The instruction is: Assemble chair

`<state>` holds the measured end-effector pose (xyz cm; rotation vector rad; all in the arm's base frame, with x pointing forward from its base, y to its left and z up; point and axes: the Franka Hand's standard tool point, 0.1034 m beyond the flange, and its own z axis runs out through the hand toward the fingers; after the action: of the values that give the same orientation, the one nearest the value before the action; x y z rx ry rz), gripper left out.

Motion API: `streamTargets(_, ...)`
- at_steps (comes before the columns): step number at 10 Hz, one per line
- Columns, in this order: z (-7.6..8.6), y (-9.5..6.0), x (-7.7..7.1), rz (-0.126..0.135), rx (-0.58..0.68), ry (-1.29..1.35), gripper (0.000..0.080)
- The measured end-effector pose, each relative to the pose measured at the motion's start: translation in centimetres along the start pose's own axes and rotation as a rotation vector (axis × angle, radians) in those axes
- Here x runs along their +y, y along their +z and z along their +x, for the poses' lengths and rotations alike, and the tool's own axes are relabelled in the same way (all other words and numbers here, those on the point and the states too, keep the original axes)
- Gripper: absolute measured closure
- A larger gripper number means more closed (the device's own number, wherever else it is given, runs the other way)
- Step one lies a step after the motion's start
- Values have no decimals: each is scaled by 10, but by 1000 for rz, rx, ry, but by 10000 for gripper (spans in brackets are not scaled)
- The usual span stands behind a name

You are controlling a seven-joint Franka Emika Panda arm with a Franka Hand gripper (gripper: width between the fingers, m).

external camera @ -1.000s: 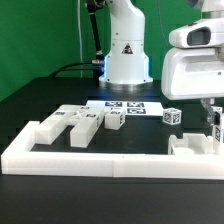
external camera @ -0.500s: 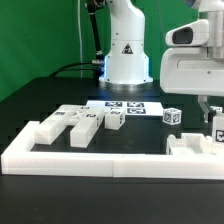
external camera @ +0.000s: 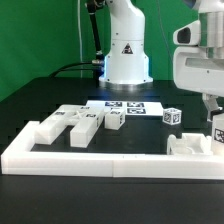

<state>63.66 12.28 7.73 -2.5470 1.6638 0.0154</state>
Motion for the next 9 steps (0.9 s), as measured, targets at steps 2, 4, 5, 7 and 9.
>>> streamTargets(2,-1,0,0,1,0,94,509)
streamTargets(4,-2,0,-1,1,-1,163,509)
streamTargets(5,-2,0,-1,1,-1,146,322)
streamTargets(7,-4,1,-1,-1,-2,92,190)
streamTargets(9,-8,1,-1,-3,-3,-156,152)
